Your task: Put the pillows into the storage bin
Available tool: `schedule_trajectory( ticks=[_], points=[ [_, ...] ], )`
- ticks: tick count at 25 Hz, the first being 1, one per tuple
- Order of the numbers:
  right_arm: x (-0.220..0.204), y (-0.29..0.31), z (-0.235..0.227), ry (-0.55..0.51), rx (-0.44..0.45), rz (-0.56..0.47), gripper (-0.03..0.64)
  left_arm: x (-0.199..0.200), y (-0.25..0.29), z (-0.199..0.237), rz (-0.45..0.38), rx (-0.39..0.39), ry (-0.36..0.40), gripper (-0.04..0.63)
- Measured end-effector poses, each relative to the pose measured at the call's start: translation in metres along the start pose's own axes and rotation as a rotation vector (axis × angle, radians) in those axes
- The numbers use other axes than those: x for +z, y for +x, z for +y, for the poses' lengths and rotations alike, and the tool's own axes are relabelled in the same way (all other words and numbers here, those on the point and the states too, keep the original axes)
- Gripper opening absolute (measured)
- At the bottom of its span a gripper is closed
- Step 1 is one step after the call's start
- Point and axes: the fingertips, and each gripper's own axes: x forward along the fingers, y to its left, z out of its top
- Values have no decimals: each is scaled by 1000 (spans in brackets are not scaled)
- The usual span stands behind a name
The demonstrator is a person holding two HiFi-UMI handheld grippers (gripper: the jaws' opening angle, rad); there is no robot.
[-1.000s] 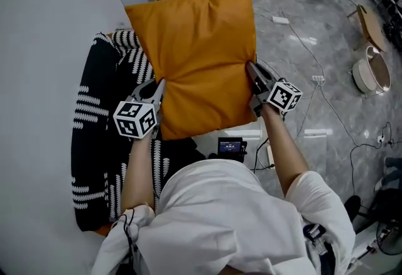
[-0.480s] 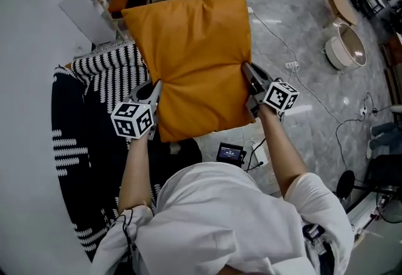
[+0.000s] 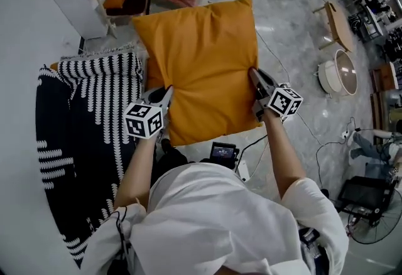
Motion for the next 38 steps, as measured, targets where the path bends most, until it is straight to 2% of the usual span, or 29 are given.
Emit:
schedule_trajectory(
  ticks=[5, 10, 15, 18, 25, 32, 38],
  points=[
    [19, 65, -24, -63, 13, 87, 35, -2, 37, 35, -8, 28, -93, 20],
    [21, 135, -59, -104, 96, 214, 35, -17, 74, 62, -27, 108, -222, 20],
    [-3, 237, -96, -115, 251, 364, 34, -38, 107, 100, -18, 261, -308, 20],
    [-23, 297, -117, -157, 337, 465, 34, -57, 134, 121, -38, 348, -410, 20],
    [-97, 409, -141, -281, 516, 644, 34, -142, 192, 165, -52, 497, -632, 20],
    [-204, 459, -169, -374, 643, 815, 34, -242, 234, 181, -73, 616, -886, 18],
    [-278, 490, -195, -437, 681, 888, 34, -299, 262, 201, -69, 656, -974, 18]
  ],
)
